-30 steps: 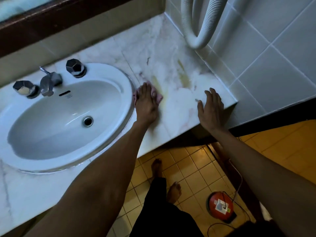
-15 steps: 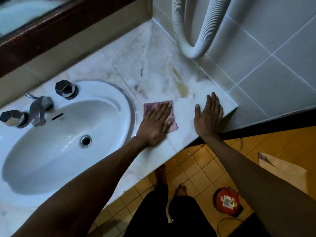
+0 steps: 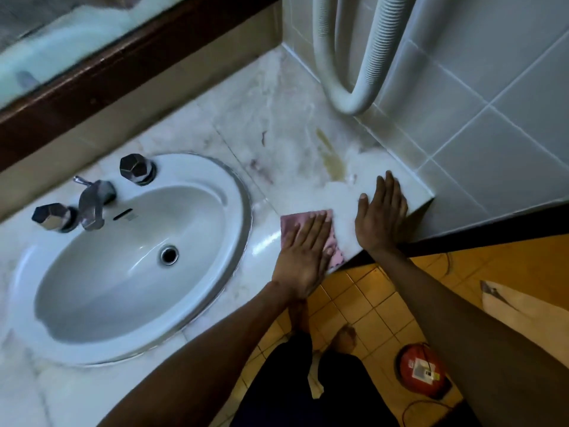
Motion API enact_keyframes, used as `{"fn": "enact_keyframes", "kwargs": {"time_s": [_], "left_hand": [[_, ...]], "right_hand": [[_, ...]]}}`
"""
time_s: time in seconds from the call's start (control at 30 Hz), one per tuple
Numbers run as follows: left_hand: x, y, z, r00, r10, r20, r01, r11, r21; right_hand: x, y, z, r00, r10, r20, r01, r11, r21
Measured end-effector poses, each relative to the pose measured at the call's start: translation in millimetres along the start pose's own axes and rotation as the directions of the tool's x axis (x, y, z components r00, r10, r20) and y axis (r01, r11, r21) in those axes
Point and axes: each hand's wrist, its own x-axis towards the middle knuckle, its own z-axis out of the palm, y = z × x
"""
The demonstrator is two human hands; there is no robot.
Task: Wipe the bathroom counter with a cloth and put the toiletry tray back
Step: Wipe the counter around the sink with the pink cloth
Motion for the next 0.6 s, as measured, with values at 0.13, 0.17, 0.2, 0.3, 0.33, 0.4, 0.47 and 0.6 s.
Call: {"fn": "enact_keyframes", "kwargs": {"time_s": [0.13,0.17,0.2,0.3,0.33,0.4,0.47,0.6], "left_hand": [[21.9,-29.3,-7.8,0.996,0.075,0.04,-0.077,0.996,0.052],[32.6,-34.7,-10.6,1.0,0.015,0.02,-0.016,0.999,0.044],[43.9,-37.5,-12.9,0.997,-0.075,-0.006,0.075,0.997,0.028],[67.5,-25.2,-10.5,0.934,-0.345,-0.092,0.345,0.939,-0.016],[69.0,-14.2,-6.5,0.91,-0.399,-0.113,0.397,0.917,-0.042],[58.0,13.1,3.7,0.907,-0.402,-0.129,0.396,0.916,-0.068],[30.2,39.1,16.4,0.951,-0.293,-0.094,0.291,0.956,-0.041],[-6.1,41.3,20.4,0.997,-0.07,-0.034,0.07,0.998,0.007]], "right_hand": [[0.1,13.4,-1.8,0.996,-0.066,0.059,0.066,0.998,0.003],[0.4,18.3,-3.4,0.992,-0.093,0.081,0.094,0.996,-0.002],[0.9,23.9,-4.7,0.987,-0.126,0.102,0.127,0.992,-0.003],[3.1,44.7,-10.9,0.958,-0.242,0.154,0.243,0.97,0.012],[4.3,51.1,-13.3,0.945,-0.277,0.171,0.279,0.96,0.017],[6.0,59.4,-17.0,0.927,-0.326,0.187,0.327,0.945,0.025],[5.8,62.2,-17.0,0.917,-0.346,0.197,0.346,0.938,0.035],[2.9,61.4,-16.7,0.925,-0.327,0.192,0.32,0.945,0.066]]}}
